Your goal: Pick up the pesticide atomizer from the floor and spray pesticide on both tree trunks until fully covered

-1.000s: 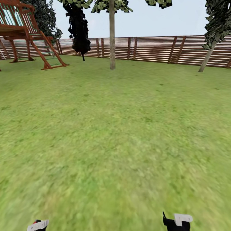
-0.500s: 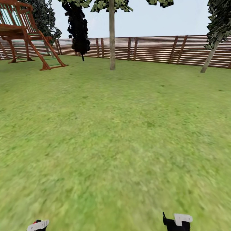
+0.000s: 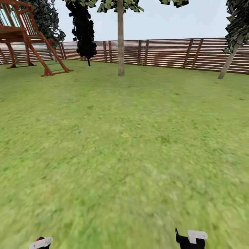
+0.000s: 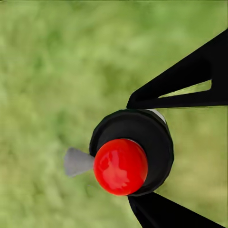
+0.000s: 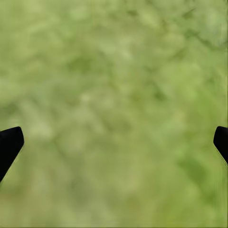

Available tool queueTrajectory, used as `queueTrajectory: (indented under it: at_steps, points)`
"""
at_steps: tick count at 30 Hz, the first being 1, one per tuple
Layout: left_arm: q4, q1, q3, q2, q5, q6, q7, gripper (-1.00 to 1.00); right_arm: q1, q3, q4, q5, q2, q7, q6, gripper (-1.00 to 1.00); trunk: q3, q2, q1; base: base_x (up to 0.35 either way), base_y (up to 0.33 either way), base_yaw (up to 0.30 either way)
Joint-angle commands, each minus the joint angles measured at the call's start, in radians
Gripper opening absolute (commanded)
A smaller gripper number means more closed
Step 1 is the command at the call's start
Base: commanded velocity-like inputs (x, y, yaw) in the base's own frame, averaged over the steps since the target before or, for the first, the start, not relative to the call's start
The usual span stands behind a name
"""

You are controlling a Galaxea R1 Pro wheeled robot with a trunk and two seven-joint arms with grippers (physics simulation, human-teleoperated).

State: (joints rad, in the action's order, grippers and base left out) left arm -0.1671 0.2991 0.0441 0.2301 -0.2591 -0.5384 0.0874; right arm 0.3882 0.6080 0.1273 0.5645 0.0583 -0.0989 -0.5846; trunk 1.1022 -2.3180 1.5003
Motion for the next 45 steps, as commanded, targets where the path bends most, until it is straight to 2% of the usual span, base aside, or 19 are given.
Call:
queueTrajectory:
  at_steps: [1,45]
  points:
    - [0.0,0.0,0.0,0.0,0.0,0.0,0.0,-1.0,0.001,0.0,0.0,0.0,0.0,0.0,0.0,1.0,0.0,0.0,0.0,0.343,0.0,0.0]
    - [0.0,0.0,0.0,0.0,0.0,0.0,0.0,-1.0,0.0,0.0,0.0,0.0,0.001,0.001,-0.001,1.0,0.0,0.0,0.0,0.343,0.0,0.0]
